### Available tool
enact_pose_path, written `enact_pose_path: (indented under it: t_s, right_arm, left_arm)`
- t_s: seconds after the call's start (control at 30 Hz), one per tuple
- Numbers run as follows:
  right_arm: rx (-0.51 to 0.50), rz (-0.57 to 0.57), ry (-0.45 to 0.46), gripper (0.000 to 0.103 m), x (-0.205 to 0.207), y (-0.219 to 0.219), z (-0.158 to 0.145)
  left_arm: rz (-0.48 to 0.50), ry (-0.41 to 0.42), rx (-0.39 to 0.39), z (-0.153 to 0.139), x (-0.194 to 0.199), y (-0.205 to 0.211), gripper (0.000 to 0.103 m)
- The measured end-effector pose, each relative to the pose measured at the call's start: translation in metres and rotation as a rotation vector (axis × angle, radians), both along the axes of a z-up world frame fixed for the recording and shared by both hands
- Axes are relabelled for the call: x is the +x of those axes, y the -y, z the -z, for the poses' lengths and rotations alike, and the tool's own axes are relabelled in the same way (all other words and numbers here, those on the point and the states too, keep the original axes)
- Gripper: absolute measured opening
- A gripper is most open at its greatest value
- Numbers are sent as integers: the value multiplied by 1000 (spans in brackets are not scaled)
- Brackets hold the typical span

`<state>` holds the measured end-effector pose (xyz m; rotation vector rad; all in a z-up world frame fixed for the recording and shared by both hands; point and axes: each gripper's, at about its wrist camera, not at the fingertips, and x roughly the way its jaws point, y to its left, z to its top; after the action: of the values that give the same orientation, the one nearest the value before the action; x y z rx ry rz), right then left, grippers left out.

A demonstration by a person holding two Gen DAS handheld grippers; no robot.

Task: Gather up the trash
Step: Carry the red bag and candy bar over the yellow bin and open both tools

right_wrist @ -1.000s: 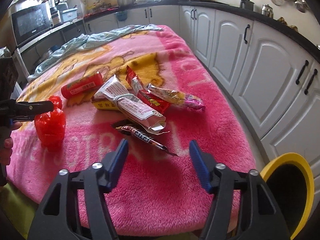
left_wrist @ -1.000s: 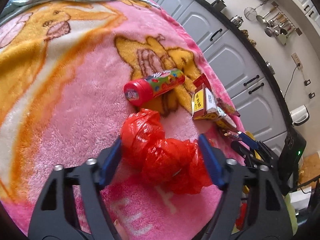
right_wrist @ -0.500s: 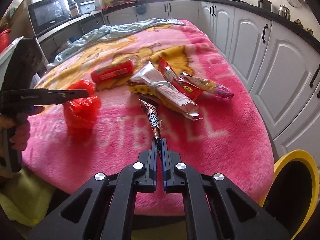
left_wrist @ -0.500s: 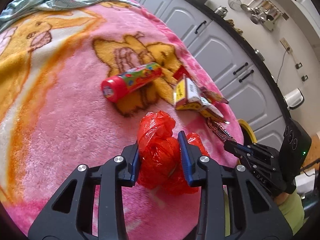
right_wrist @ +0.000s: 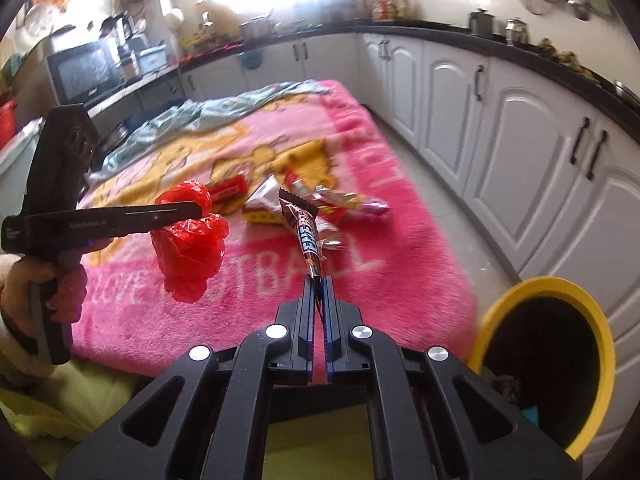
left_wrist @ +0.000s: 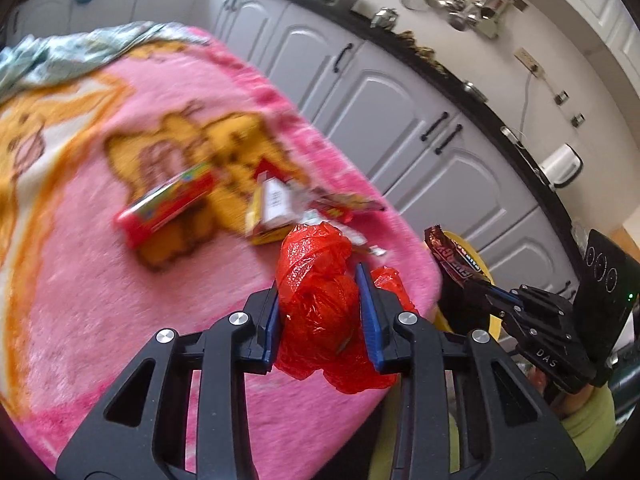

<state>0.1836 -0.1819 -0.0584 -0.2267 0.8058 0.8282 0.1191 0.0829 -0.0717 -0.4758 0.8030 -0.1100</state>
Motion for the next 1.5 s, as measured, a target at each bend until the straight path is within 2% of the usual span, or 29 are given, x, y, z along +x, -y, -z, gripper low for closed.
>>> enact_pose_path:
  t_s: [0.4,0.8,1.2,1.5]
  right_arm:
    - [79,176,84,4,-4,78,-38]
    - [104,377,136,4,-3,156,-50]
    - [132,533,166,4,-7,218,-52]
    - [120,584,146,4,-3,235,-41]
  left_arm:
    - [135,84,43,-36,36,71,26]
    - [254,153,52,-61,69,149,26]
    - [340,168,58,-65,93,209,26]
    - [375,172,57,-54,105,238,26]
